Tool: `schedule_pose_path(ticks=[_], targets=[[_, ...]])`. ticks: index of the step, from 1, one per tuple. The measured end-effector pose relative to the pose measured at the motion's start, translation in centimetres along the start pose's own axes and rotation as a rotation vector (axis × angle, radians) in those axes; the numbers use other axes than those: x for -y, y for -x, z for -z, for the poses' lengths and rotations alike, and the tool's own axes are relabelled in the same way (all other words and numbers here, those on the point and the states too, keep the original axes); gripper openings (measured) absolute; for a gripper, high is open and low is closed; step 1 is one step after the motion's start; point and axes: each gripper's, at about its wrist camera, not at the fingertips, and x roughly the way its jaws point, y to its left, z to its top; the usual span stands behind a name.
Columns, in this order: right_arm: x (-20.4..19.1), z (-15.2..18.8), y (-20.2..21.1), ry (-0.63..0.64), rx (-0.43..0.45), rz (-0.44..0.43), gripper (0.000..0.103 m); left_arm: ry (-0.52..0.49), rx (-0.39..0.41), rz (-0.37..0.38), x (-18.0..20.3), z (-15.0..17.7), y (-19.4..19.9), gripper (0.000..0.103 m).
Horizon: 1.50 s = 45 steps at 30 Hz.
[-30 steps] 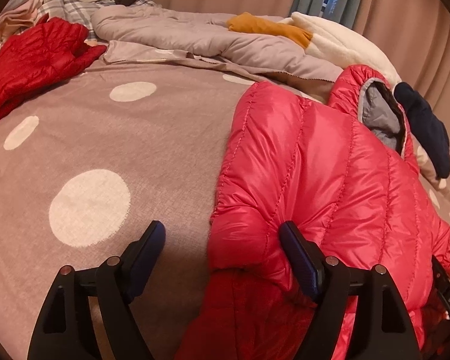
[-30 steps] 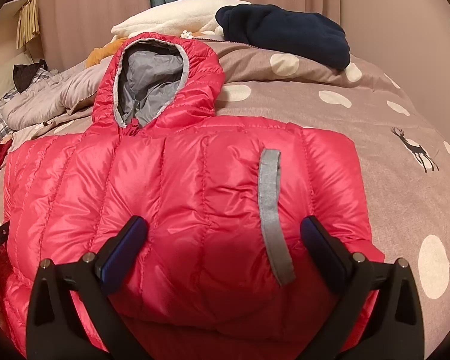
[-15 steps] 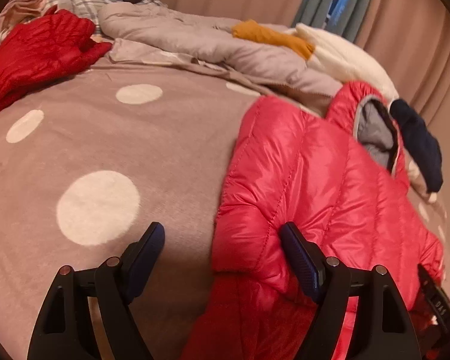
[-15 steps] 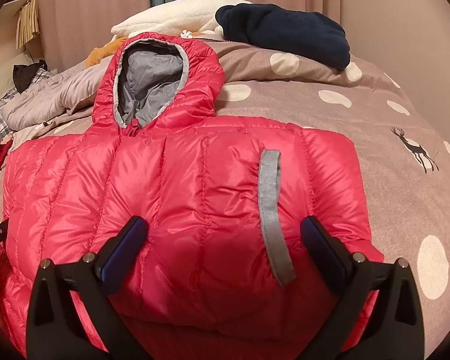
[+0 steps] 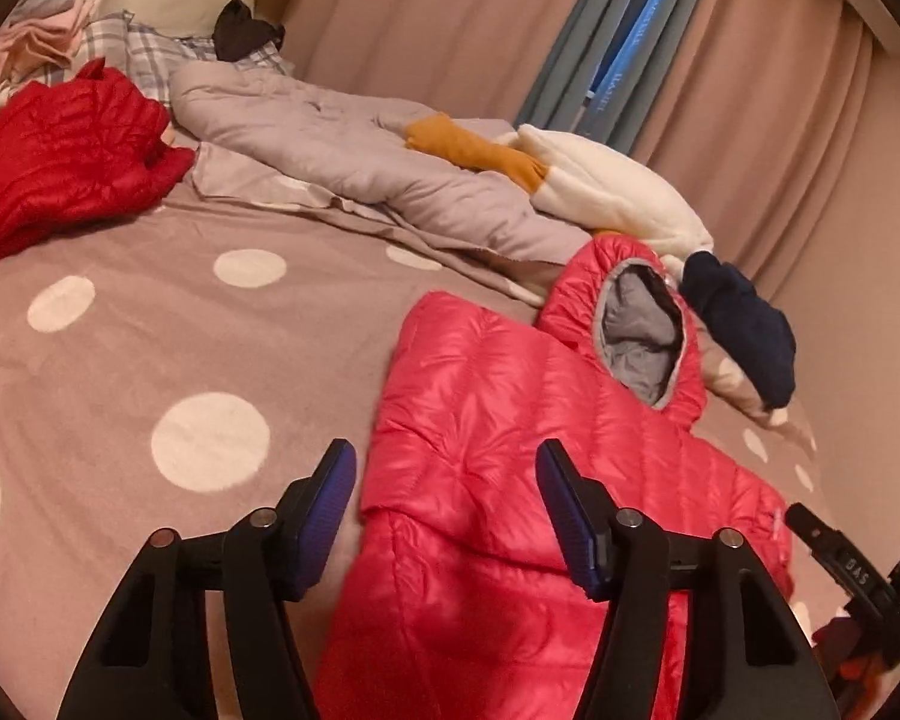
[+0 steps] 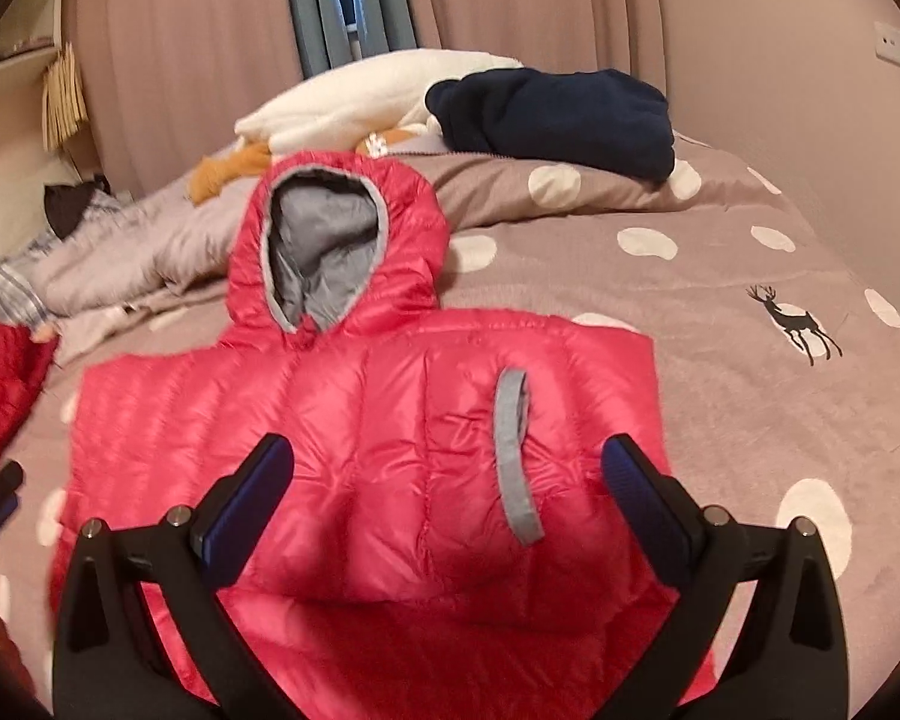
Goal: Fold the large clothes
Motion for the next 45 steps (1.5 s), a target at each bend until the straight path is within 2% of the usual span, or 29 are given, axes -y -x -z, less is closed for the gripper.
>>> schedule_pose_path(ticks=[5, 10, 17, 19, 21, 23, 27, 30, 34, 38, 39, 41, 42, 45], targets=[[1.1, 0.2, 1.8, -0.021, 0.01, -0.016, 0.103, 0.013, -0.019, -0.013, 0.4, 0.4, 0.4, 0.055], [2.3, 0.9, 2.3, -0.034, -0.006, 0.005, 0.103, 0.038, -0.025, -0.074, 0.2, 0.6, 0.8, 0.055], [3.5, 1.1, 3.5, -0.023, 0.006, 0.03, 0.103, 0.03, -0.004, -0.029, 0.3, 0.5, 4.3, 0.055], [4.1, 0.6, 4.2, -0.031, 0.018, 0.019, 0.103, 0.024, 0.026, -0.016, 0.3, 0.2, 5.7, 0.055], [4.7, -0.1, 4.9, -0.036, 0.037, 0.025, 0.103, 0.018, 0.022, -0.023, -0.1, 0.1, 6.9, 0.055], [5.3, -1.3, 5.3, -0.045, 0.033, 0.015, 0.103, 0.033, -0.001, -0.076, -0.7, 0.1, 8.0, 0.055], [6.0, -4.4, 5.7, -0.061, 0.024, -0.05, 0.103, 0.059, 0.081, -0.157, -1.2, -1.5, 10.2, 0.055], [5.9, -7.1, 5.3, -0.07, 0.023, -0.09, 0.103, 0.117, 0.112, -0.173, -1.1, -3.2, 11.2, 0.055], [3.4, -11.8, 2.9, 0.019, -0.01, -0.095, 0.103, 0.153, 0.141, -0.174, -0.6, -4.3, 11.2, 0.055], [0.5, -15.3, -1.1, 0.075, -0.035, -0.135, 0.103, 0.16, 0.133, -0.185, -0.5, -4.7, 9.2, 0.055], [-0.6, -16.3, -2.9, 0.078, -0.046, -0.168, 0.103, 0.167, 0.13, -0.18, -0.7, -4.7, 8.5, 0.057], [-1.8, -17.7, -5.7, 0.085, -0.075, -0.189, 0.103, 0.202, 0.132, -0.162, -1.5, -4.3, 6.2, 0.07], [-2.6, -18.4, -8.0, 0.078, -0.09, -0.175, 0.103, 0.212, 0.124, -0.162, -1.8, -4.1, 5.4, 0.072], [-4.3, -19.4, -13.4, 0.091, -0.127, -0.167, 0.103, 0.222, 0.025, -0.142, -3.1, -3.0, 0.8, 0.072]])
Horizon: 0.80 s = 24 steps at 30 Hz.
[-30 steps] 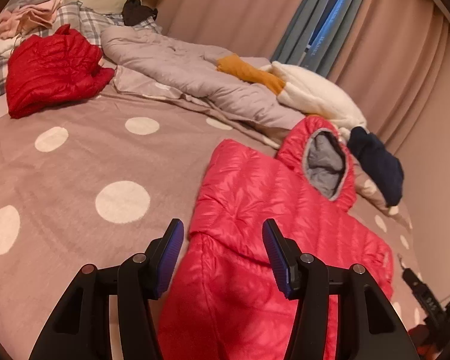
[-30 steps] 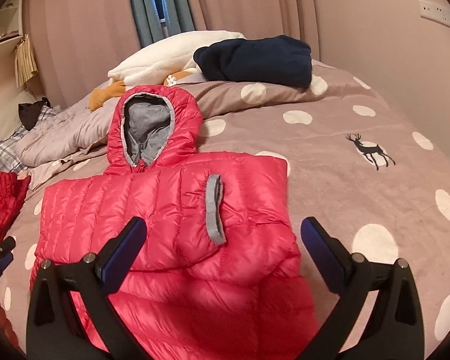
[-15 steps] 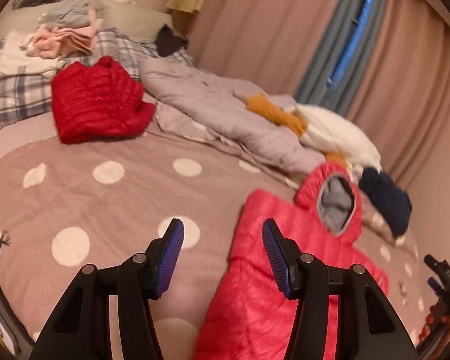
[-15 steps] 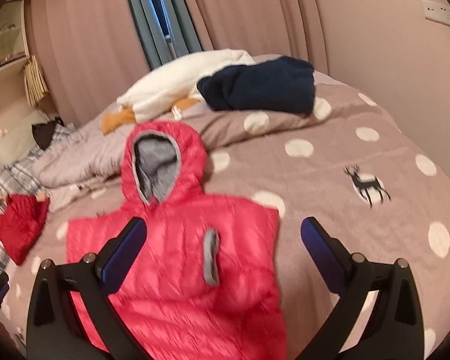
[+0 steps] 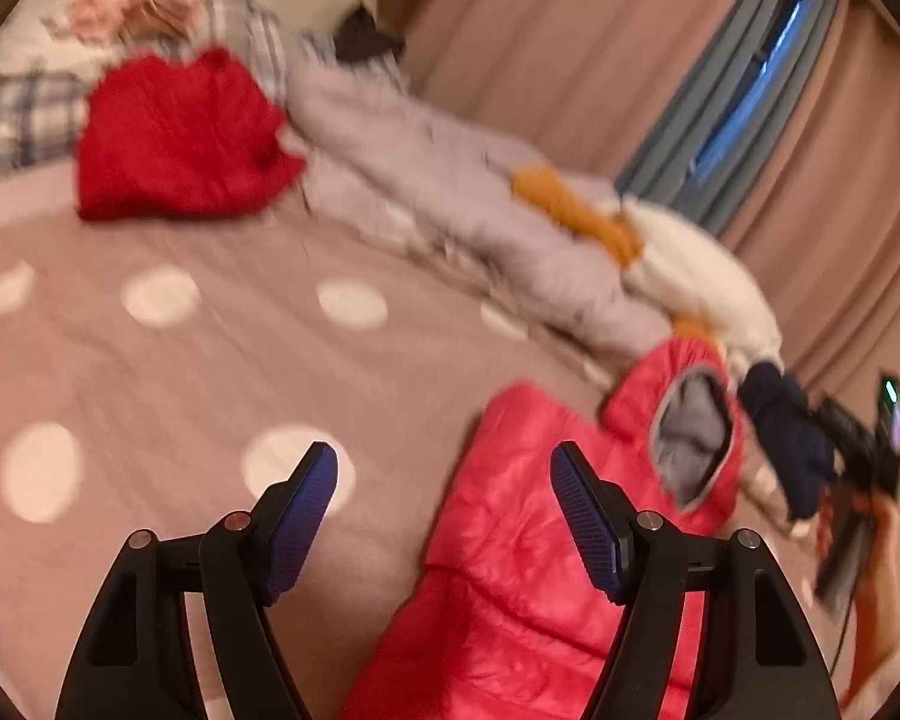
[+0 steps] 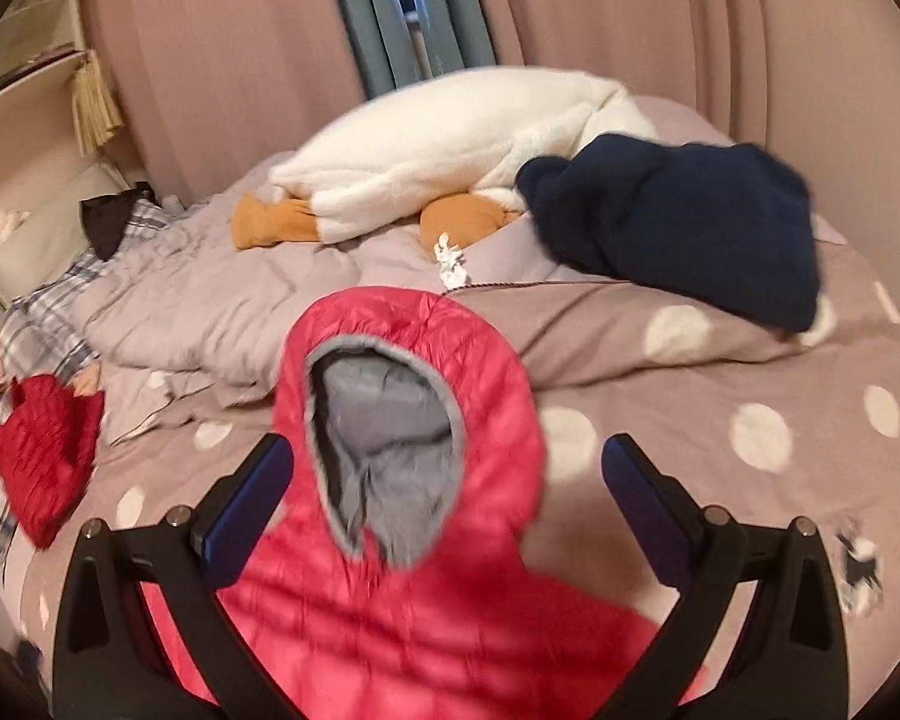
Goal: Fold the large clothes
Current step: 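Grasp the grey-lined hood with the right gripper, then fold the hood down onto the jacket body with the right gripper and release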
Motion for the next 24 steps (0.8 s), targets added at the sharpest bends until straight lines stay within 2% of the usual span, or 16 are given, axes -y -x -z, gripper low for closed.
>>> schedule_pose_path(ticks=[3, 5, 6, 8, 9, 10, 11, 12, 15, 19, 22, 24], targets=[[0.3, -0.8, -5.5, 0.014, -0.036, 0.116, 0.103, 0.028, -0.064, -0.04, -1.0, 1.4, -2.8, 0.072], [1.0, -0.9, -7.9, -0.002, -0.048, 0.113, 0.1, 0.033, -0.115, -0.034, -1.2, 2.3, -4.4, 0.072], [1.6, -0.8, -9.3, -0.023, -0.046, 0.088, 0.094, 0.023, -0.124, -0.031, -1.0, 2.5, -4.7, 0.072], [2.1, -0.9, -11.0, -0.035, -0.053, 0.093, 0.081, -0.023, -0.132, -0.028, -0.4, 3.0, -5.4, 0.072], [2.6, -0.8, -11.8, -0.055, -0.055, 0.108, 0.062, -0.042, -0.126, -0.027, -0.2, 3.2, -5.4, 0.072], [2.9, -0.7, -11.8, -0.077, -0.045, 0.095, 0.027, -0.054, -0.12, -0.027, -0.1, 3.5, -5.4, 0.072], [3.3, -0.6, -11.4, -0.118, -0.019, 0.083, 0.013, -0.064, -0.112, -0.026, -0.1, 3.8, -5.3, 0.072], [3.4, -0.6, -10.6, -0.142, 0.016, 0.085, 0.009, -0.068, -0.109, -0.019, -0.2, 3.9, -5.2, 0.072], [2.3, -0.6, -6.7, -0.111, 0.08, 0.056, 0.008, -0.033, -0.114, -0.013, -0.8, 3.6, -5.1, 0.072], [0.8, -0.2, 1.1, -0.088, 0.167, 0.003, 0.008, -0.011, -0.037, -0.058, -0.9, 3.0, -3.0, 0.072], [-0.6, 2.3, 7.4, -0.041, 0.233, -0.046, 0.008, 0.04, 0.01, 0.013, -0.9, 2.7, 0.5, 0.072], [-1.8, 5.2, 11.1, -0.01, 0.255, -0.076, 0.008, 0.029, 0.026, 0.033, -0.4, 2.8, 3.0, 0.072]])
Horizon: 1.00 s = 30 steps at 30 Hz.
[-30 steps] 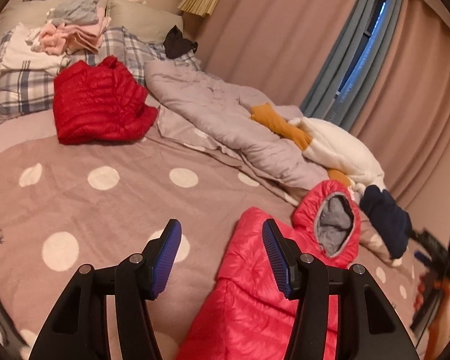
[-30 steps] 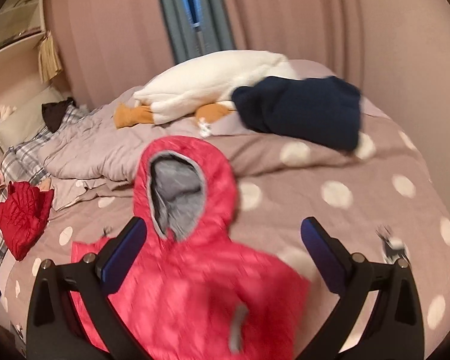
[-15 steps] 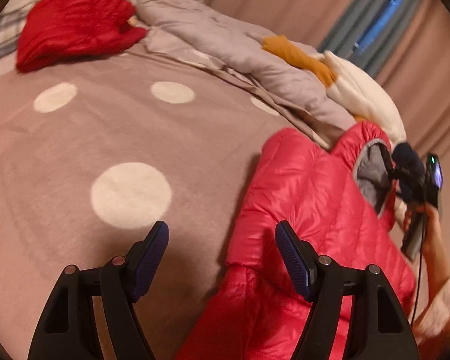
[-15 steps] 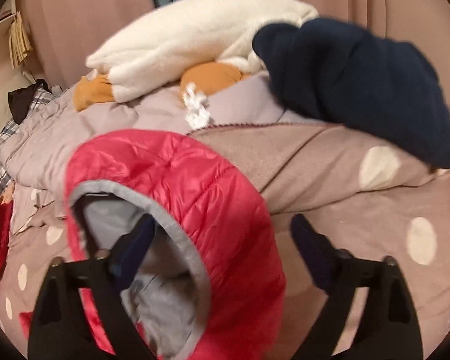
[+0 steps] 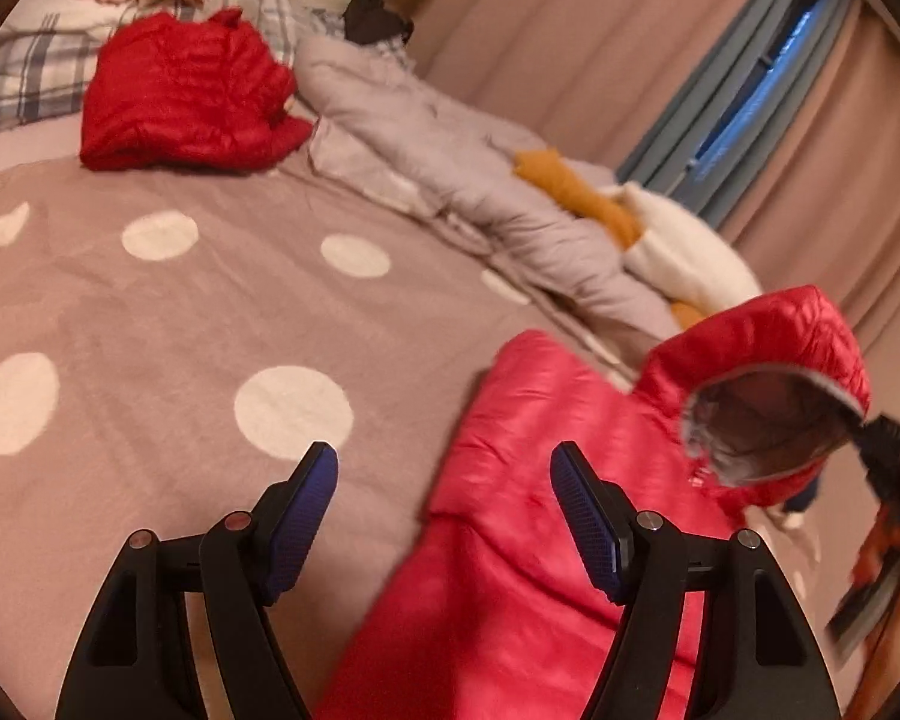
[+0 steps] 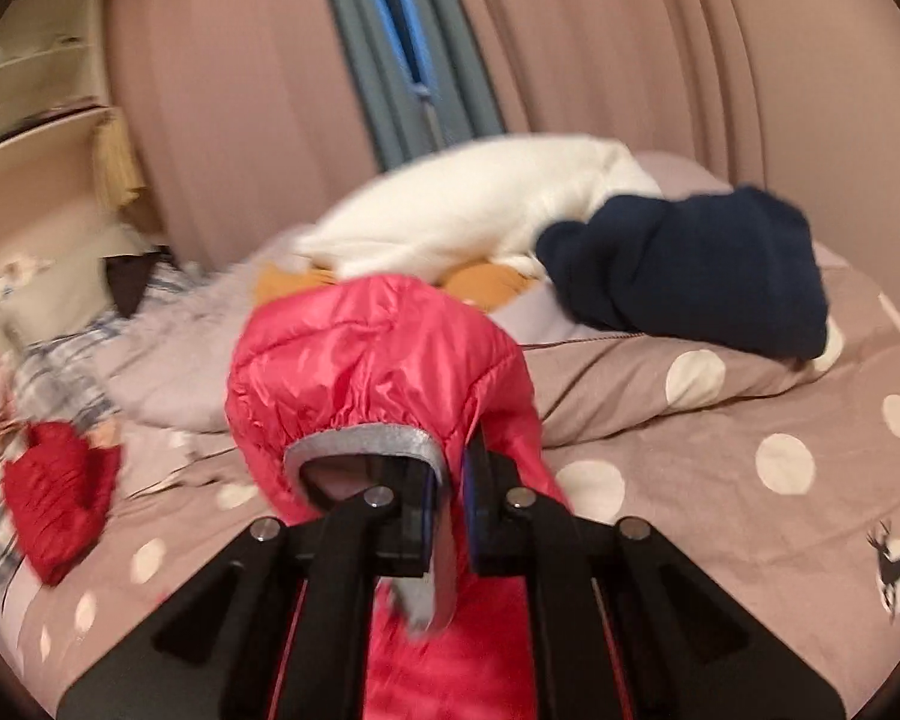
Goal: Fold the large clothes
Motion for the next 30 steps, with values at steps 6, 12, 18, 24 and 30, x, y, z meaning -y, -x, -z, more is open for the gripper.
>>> schedule_pose_path(ticks=[6, 12, 18, 24, 30], targets=[[-1.2, 7.2, 6.6, 0.048, -0.023, 0.022, 0.012, -0.007, -0.028, 0.136, 0.6, 1.7, 5.5, 0.072], [-1.0, 11.7, 11.7, 0.086, -0.03, 0.054, 0.066, -0.015, -0.065, 0.129, 0.7, 3.6, 8.1, 0.072], [-0.2, 12.7, 14.2, 0.059, -0.029, 0.034, 0.094, 0.009, -0.079, 0.191, 2.0, 3.3, 7.9, 0.097], [2.1, 14.0, 11.0, -0.164, -0.107, -0.058, 0.094, 0.002, -0.187, 0.277, 7.0, 0.4, 2.2, 0.098], [5.1, 13.9, 4.0, -0.458, -0.187, -0.188, 0.095, -0.066, -0.332, 0.356, 13.8, -0.2, -6.0, 0.097]])
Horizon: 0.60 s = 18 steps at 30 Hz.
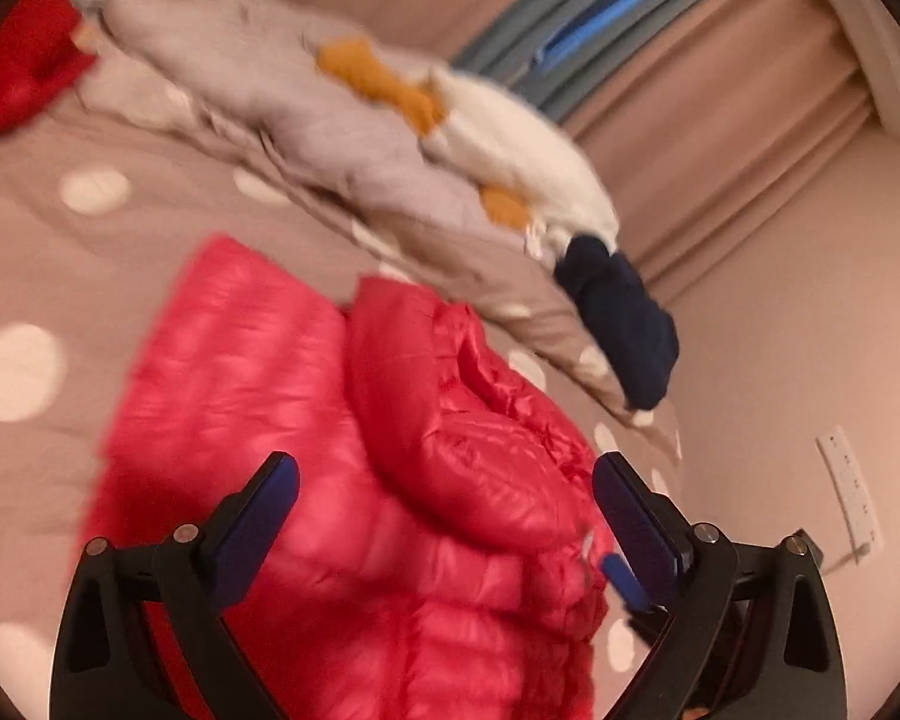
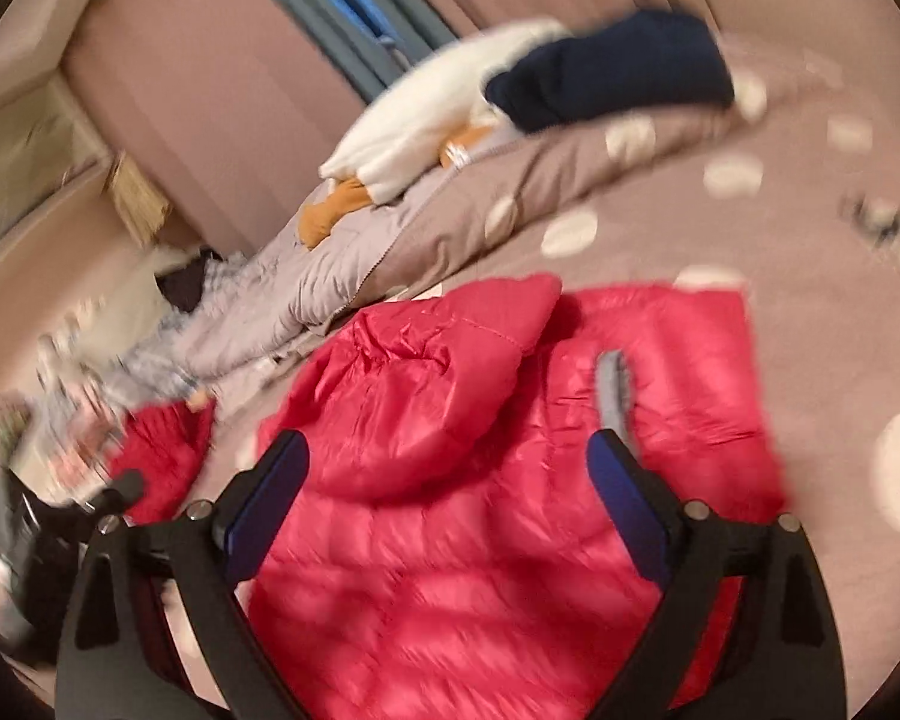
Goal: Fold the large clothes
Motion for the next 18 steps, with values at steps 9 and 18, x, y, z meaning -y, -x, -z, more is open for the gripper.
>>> schedule_pose_path(ticks=[9, 18], targets=[[1.4, -0.8, -6.6, -0.082, -0.038, 0.023, 0.015, 0.048, -0.051, -0.076, -1.7, -0.9, -8.2, 0.031], [-1.5, 1.0, -1.3, 0.139, 0.012, 0.013, 0.008, -0.187, 0.068, -0.24, 0.8, 3.9, -1.7, 0.019]])
